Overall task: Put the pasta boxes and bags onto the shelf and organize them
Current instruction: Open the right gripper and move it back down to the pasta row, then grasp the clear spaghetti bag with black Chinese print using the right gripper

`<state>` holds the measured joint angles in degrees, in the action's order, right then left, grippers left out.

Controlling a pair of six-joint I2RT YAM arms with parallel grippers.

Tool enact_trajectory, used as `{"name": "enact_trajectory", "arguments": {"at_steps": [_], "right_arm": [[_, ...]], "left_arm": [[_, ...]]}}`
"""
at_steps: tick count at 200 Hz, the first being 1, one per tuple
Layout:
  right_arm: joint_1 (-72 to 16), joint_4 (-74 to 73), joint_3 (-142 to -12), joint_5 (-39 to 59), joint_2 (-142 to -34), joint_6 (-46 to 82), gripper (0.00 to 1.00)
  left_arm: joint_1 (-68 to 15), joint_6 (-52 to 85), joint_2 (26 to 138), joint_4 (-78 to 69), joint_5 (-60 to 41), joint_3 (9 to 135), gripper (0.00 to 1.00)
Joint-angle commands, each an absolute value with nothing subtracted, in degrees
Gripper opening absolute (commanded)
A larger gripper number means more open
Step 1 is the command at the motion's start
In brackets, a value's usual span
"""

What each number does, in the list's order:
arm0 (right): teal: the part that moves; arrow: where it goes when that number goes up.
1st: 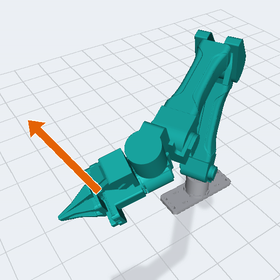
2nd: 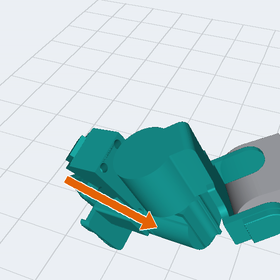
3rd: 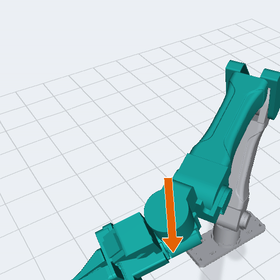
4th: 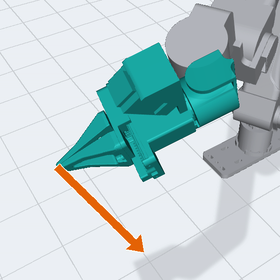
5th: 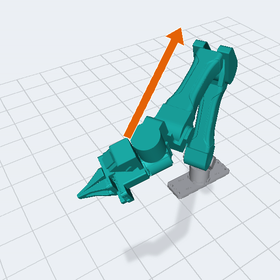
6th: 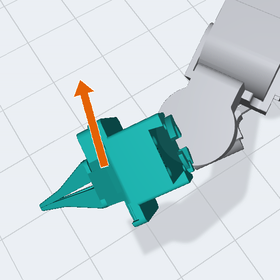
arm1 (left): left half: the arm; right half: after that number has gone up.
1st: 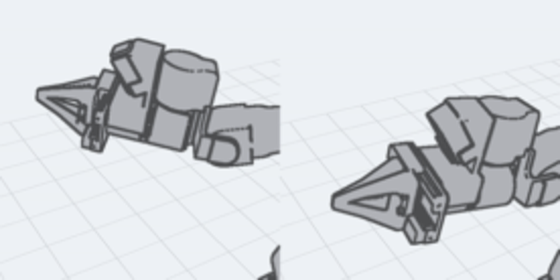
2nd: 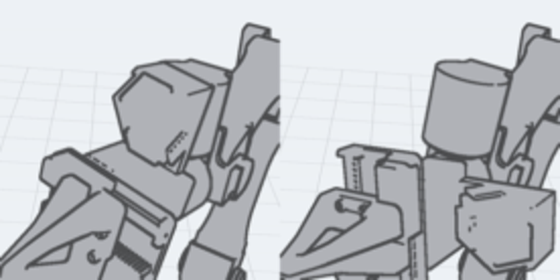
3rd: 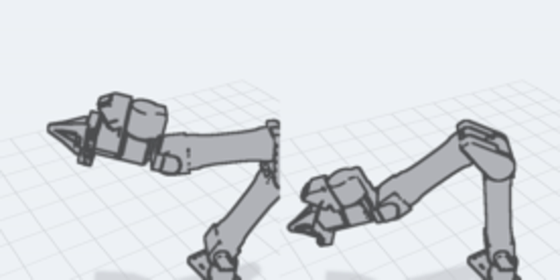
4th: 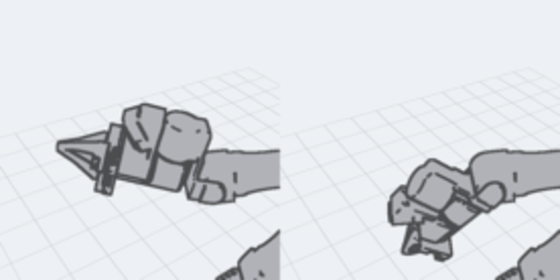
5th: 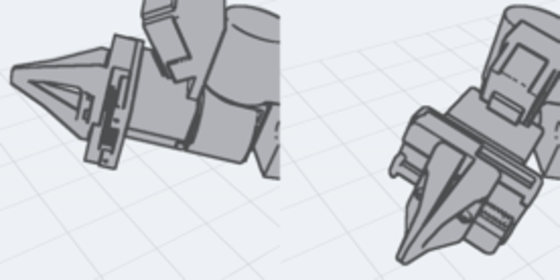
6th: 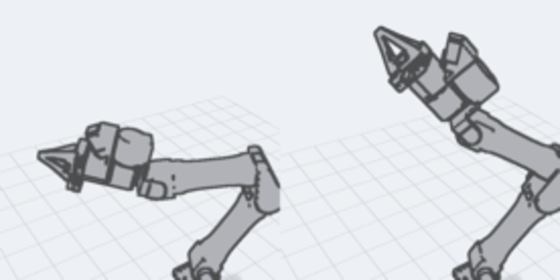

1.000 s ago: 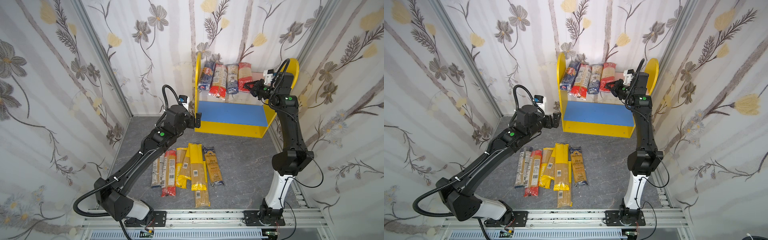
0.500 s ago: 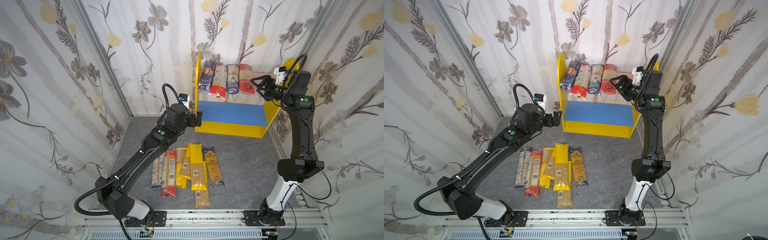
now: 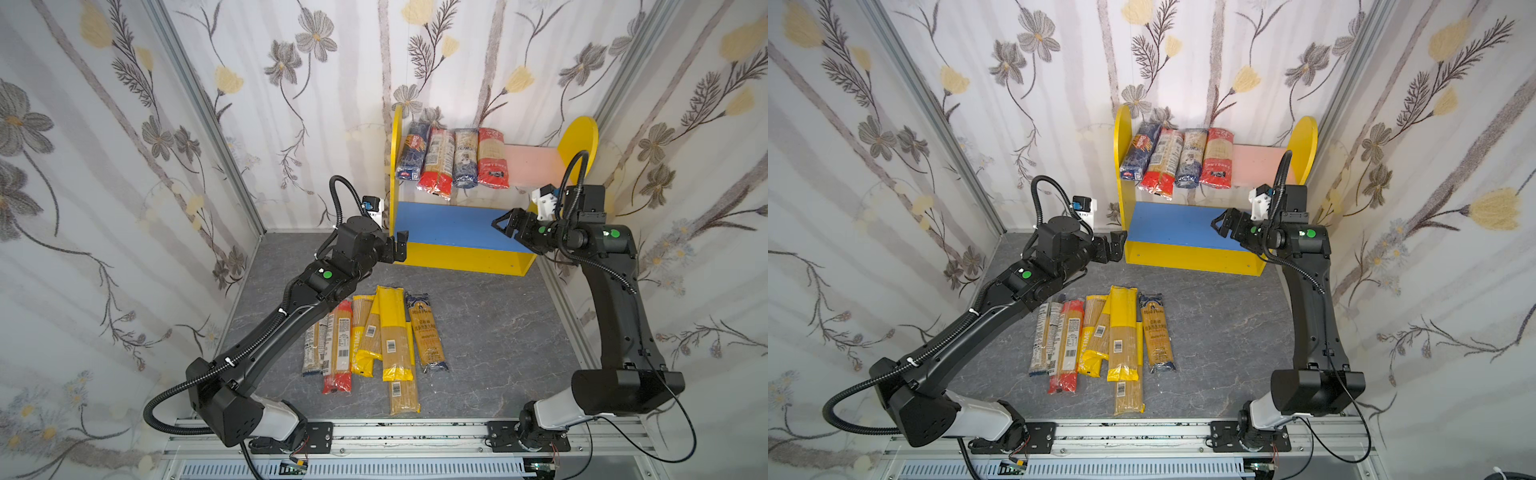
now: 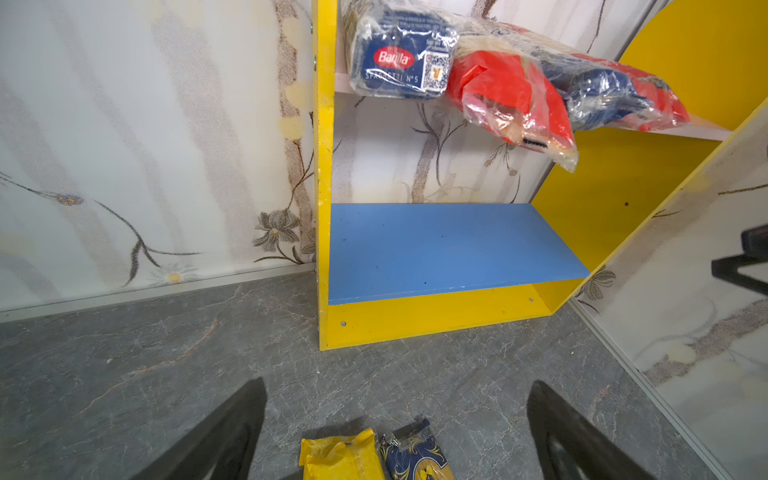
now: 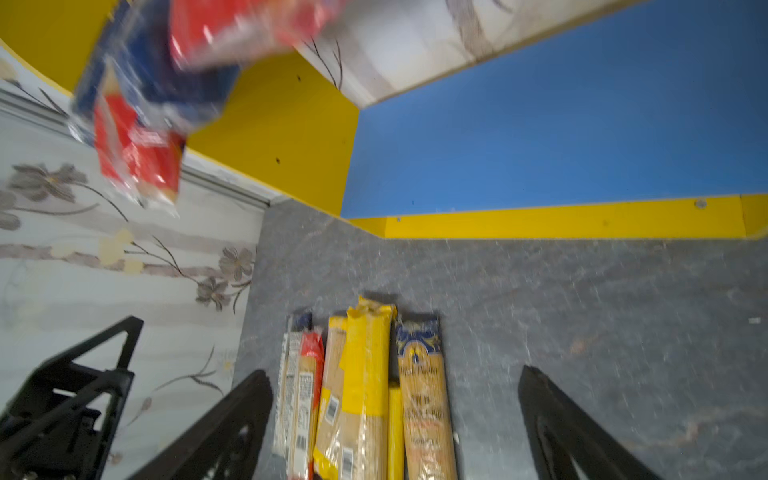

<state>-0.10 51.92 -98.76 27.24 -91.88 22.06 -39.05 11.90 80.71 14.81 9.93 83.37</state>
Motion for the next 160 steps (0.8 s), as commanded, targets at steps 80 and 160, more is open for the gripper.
{"name": "enact_trajectory", "arguments": {"at_steps": [80, 160], "right_arm": [[-19.3, 36.7, -64.4, 15.4, -81.0, 24.9, 0.93], [-29.7, 33.8, -55.8, 11.1, -85.3, 25.5, 0.92]], "left_arm": [[-43.5, 20.1, 70.0, 13.7, 16.3, 69.6, 1.00], [-48.3, 34.2, 58.2, 13.8, 18.4, 50.1, 1.00]]}}
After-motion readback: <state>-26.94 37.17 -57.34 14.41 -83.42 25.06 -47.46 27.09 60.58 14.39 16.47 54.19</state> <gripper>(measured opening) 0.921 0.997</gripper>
